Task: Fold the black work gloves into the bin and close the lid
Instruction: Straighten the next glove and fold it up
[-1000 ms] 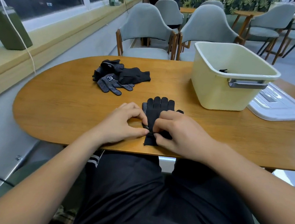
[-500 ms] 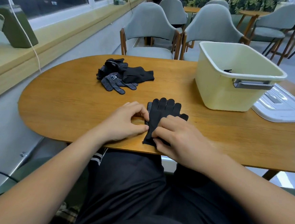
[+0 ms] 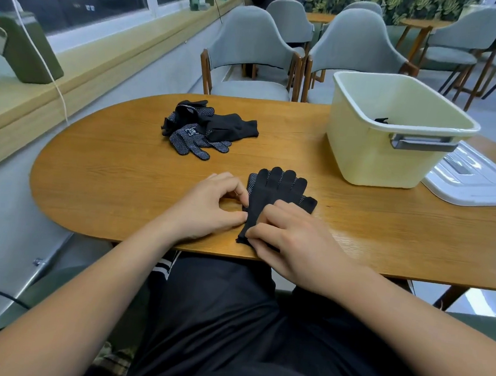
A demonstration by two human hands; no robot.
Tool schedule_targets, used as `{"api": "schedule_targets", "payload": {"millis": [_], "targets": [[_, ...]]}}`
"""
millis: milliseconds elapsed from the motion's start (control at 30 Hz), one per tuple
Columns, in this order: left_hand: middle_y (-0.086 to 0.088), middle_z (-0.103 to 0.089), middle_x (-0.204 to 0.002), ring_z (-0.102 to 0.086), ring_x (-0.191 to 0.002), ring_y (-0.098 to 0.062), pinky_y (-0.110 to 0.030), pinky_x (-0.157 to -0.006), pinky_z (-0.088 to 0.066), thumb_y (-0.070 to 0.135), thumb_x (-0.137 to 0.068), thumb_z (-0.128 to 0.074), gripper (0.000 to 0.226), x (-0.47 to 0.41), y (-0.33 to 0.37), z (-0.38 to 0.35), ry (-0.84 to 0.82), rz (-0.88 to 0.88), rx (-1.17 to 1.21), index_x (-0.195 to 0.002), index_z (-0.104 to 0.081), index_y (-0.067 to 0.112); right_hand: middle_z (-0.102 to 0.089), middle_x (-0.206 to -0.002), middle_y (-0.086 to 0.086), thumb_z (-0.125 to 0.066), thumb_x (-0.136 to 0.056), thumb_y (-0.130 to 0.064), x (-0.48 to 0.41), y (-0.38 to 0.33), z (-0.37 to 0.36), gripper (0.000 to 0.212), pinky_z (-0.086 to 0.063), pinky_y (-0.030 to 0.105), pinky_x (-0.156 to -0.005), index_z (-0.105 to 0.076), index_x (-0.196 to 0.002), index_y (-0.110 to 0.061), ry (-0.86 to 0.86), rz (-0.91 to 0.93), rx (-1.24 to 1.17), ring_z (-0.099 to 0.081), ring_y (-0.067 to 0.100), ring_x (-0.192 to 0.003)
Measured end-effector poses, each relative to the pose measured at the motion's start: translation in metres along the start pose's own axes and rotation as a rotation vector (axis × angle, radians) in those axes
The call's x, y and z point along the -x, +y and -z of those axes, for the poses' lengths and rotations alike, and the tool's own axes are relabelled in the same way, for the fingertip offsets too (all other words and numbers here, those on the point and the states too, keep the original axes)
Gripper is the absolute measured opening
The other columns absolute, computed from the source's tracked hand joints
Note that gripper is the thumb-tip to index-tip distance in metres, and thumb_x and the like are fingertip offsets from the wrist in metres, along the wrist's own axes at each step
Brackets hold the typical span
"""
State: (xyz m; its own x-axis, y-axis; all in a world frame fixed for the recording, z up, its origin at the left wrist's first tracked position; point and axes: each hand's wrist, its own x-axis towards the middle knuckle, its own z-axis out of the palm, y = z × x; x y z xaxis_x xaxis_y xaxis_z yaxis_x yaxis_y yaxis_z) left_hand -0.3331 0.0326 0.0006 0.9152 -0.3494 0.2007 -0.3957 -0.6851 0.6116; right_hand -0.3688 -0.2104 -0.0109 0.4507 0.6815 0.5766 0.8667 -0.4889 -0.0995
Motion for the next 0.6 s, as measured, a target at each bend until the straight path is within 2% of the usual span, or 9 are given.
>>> {"api": "schedule_targets", "payload": {"millis": [100,200,333,400,500,600], "targets": [[0.018,-0.062,-0.108,-0.057,-0.114,-0.011,-0.043,-0.104,-0.048,0.048,-0.084,-0.070,0.014,0.000,-0.002,-0.002,0.011,-0.007,0.002,-0.095,-0.068,0.038,-0.063,-0.102,-0.001,-0.064,-0.108,-0.027,0.004,0.003,0.005,0.020,-0.040,0.028,-0.079,-0.078,-0.115,-0.017,-0.067,-0.024,-0.042,-0.054,0.021,-0.088],[0.017,-0.061,-0.108,-0.059,-0.113,-0.012,-0.037,-0.097,-0.048,0.037,-0.093,-0.075,0.008,0.001,0.000,-0.004,0.051,-0.024,0.064,-0.096,-0.068,0.036,-0.064,-0.111,-0.003,-0.068,-0.106,-0.031,0.009,0.008,0.014,0.026,-0.049,0.029,-0.089,-0.076,-0.127,-0.016,-0.085,-0.098,-0.164,-0.061,0.018,-0.101],[0.011,-0.064,-0.110,-0.060,-0.109,-0.017,-0.027,-0.085,-0.043,0.034,-0.092,-0.080,0.010,0.011,0.013,0.002,0.101,-0.088,0.120,-0.097,-0.071,0.033,-0.062,-0.110,-0.008,-0.077,-0.098,-0.041,0.021,0.019,0.029,0.029,-0.053,0.036,-0.084,-0.074,-0.118,-0.020,-0.031,-0.242,-0.215,-0.061,0.016,-0.102],[0.010,-0.067,-0.110,-0.061,-0.111,-0.020,-0.026,-0.087,-0.045,0.033,-0.089,-0.087,0.014,0.020,0.023,0.004,0.035,-0.121,0.143,-0.099,-0.075,0.033,-0.061,-0.107,-0.011,-0.080,-0.095,-0.043,0.028,0.024,0.034,0.026,-0.053,0.039,-0.083,-0.073,-0.110,-0.022,-0.045,-0.281,-0.238,-0.060,0.016,-0.100],[0.009,-0.067,-0.113,-0.060,-0.118,-0.022,-0.029,-0.098,-0.048,0.033,-0.084,-0.092,0.021,0.028,0.032,0.004,-0.124,-0.148,0.134,-0.101,-0.080,0.035,-0.060,-0.106,-0.013,-0.080,-0.094,-0.045,0.035,0.024,0.037,0.024,-0.051,0.039,-0.082,-0.072,-0.104,-0.024,-0.071,-0.287,-0.250,-0.059,0.017,-0.099],[0.009,-0.068,-0.114,-0.059,-0.117,-0.021,-0.032,-0.101,-0.046,0.032,-0.083,-0.093,0.023,0.030,0.032,0.002,-0.169,-0.151,0.098,-0.102,-0.080,0.036,-0.060,-0.104,-0.012,-0.079,-0.094,-0.043,0.036,0.020,0.036,0.021,-0.050,0.038,-0.081,-0.072,-0.102,-0.025,-0.085,-0.275,-0.266,-0.057,0.017,-0.097]]}}
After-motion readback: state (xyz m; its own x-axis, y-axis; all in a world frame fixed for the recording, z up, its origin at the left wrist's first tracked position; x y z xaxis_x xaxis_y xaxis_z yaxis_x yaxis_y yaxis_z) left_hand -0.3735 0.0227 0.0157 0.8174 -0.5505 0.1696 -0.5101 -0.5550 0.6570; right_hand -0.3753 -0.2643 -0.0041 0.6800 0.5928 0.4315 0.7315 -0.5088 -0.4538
